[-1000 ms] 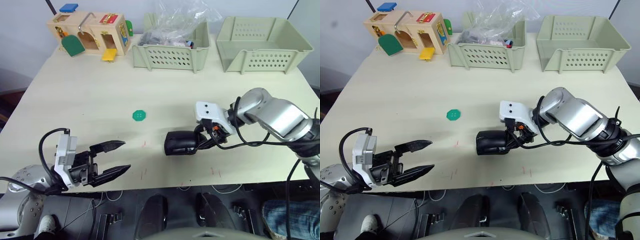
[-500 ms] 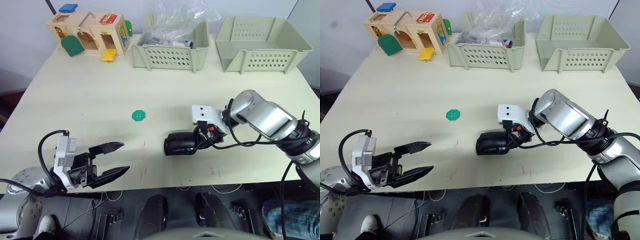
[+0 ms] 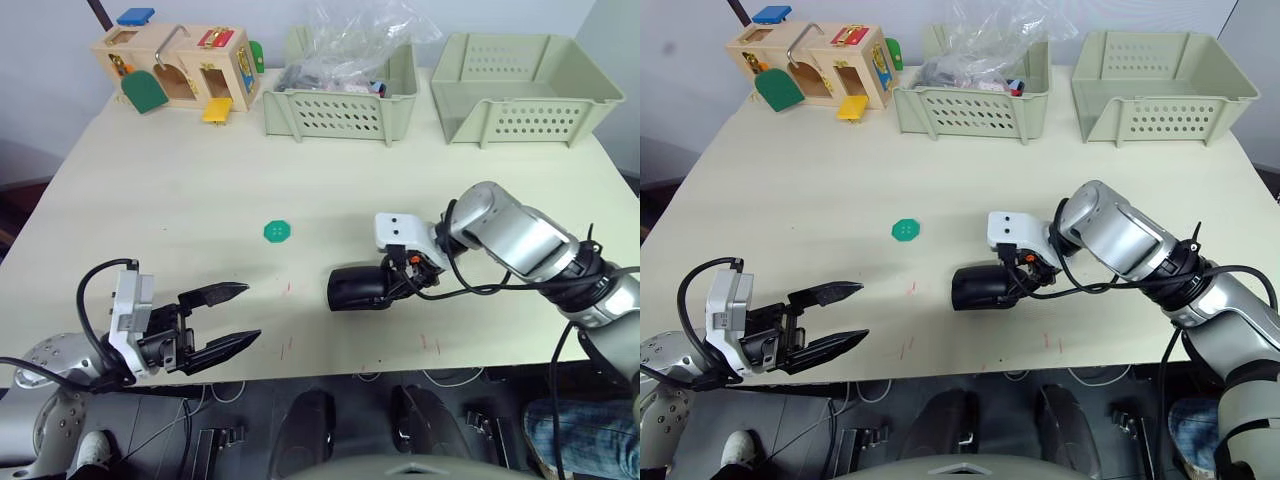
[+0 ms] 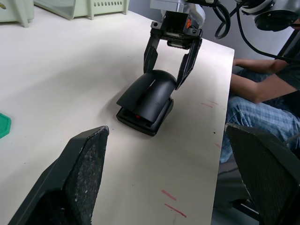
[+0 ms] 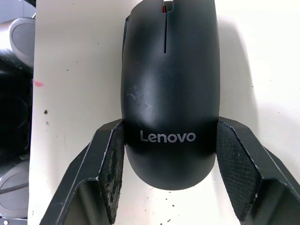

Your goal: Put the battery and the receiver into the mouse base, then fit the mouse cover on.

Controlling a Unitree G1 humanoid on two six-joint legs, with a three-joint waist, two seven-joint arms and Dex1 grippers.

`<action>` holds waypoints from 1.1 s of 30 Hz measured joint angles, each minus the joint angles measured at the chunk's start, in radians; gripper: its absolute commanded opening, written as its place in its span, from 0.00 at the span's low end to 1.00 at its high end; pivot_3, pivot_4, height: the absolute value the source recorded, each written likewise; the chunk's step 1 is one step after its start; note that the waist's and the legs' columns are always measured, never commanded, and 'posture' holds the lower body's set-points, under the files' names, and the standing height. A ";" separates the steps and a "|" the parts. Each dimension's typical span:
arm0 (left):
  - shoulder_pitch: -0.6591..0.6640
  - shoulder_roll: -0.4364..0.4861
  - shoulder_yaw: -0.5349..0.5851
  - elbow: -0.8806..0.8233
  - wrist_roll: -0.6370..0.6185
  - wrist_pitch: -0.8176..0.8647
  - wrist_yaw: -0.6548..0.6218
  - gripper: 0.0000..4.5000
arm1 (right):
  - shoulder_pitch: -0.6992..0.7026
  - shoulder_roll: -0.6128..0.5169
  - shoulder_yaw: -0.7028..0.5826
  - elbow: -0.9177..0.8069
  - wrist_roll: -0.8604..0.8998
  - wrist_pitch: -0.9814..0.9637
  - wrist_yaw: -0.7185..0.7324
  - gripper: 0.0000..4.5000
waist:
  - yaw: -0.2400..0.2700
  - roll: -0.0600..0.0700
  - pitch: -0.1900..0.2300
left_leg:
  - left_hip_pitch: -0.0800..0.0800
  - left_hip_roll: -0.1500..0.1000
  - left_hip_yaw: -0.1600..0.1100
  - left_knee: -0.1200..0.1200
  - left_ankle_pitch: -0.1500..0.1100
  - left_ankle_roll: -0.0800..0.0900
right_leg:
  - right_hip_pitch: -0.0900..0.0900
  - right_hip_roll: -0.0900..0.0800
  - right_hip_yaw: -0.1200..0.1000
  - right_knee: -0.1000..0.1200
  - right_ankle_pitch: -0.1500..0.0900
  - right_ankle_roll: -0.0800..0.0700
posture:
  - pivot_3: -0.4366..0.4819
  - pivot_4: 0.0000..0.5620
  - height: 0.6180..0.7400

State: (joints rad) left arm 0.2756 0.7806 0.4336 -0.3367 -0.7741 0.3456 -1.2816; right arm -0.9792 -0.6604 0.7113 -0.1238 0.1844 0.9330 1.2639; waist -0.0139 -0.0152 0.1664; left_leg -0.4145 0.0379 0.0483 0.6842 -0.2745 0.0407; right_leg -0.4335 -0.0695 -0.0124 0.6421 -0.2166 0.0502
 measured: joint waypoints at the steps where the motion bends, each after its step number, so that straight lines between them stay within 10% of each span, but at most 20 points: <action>1: 0.000 0.000 0.000 0.000 0.000 0.000 0.000 0.95 | 0.000 0.001 0.000 0.001 -0.001 0.000 0.002 0.57 | 0.000 0.000 0.000 | 0.000 0.000 0.000 0.000 0.000 0.000 | 0.000 0.000 0.000 0.000 0.000 0.000 | 0.48 0.27 1.00; 33: 0.014 -0.002 0.000 -0.005 0.005 -0.001 0.004 0.95 | 0.004 0.048 0.020 0.007 -0.040 0.029 0.009 0.57 | -0.001 0.000 0.000 | 0.001 0.000 0.000 0.000 0.001 -0.001 | 0.000 0.000 0.000 0.001 0.000 0.000 | 0.48 0.27 1.00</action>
State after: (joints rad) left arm 0.2896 0.7781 0.4333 -0.3414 -0.7686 0.3450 -1.2773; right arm -0.9754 -0.6127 0.7312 -0.1167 0.1439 0.9617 1.2734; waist -0.0150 -0.0152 0.1663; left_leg -0.4139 0.0379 0.0480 0.6845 -0.2736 0.0394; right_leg -0.4334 -0.0690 -0.0124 0.6433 -0.2165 0.0501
